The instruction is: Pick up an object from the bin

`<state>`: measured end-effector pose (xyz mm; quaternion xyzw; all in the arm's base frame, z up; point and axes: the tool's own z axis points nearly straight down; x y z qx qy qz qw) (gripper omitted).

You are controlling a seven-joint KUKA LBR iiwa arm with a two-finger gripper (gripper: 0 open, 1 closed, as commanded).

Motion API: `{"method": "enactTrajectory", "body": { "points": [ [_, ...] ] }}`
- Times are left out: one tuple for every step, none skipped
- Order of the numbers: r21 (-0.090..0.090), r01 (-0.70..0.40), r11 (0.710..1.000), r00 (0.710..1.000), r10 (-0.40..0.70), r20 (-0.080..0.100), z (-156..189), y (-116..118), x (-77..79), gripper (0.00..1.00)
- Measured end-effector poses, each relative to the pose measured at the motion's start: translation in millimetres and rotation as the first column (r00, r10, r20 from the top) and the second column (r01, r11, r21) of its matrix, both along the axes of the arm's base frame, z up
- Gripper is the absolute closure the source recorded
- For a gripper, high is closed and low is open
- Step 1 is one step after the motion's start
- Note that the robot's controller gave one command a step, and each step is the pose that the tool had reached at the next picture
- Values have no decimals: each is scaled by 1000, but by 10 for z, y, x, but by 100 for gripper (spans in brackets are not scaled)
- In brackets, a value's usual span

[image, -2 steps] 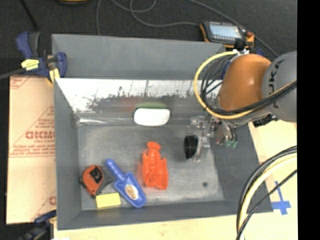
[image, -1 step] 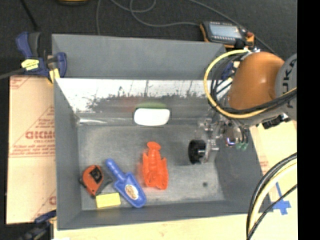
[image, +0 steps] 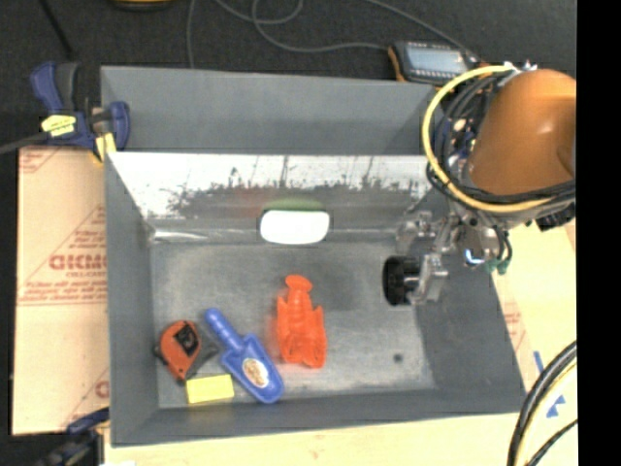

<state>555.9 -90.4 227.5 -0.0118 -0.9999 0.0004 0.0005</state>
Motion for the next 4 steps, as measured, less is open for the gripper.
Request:
{"method": "enactTrajectory", "body": {
  "points": [
    [-3, -23, 1000, 1000, 23, 18, -138, 19, -4, 100],
    [-2, -124, 992, 992, 124, 8, -851, -201, -161, 100],
    [-13, -308, 951, 951, 308, 13, -1254, -113, 23, 100],
    [-7, -317, 948, 948, 317, 16, -1094, -135, -44, 100]
  ]
}}
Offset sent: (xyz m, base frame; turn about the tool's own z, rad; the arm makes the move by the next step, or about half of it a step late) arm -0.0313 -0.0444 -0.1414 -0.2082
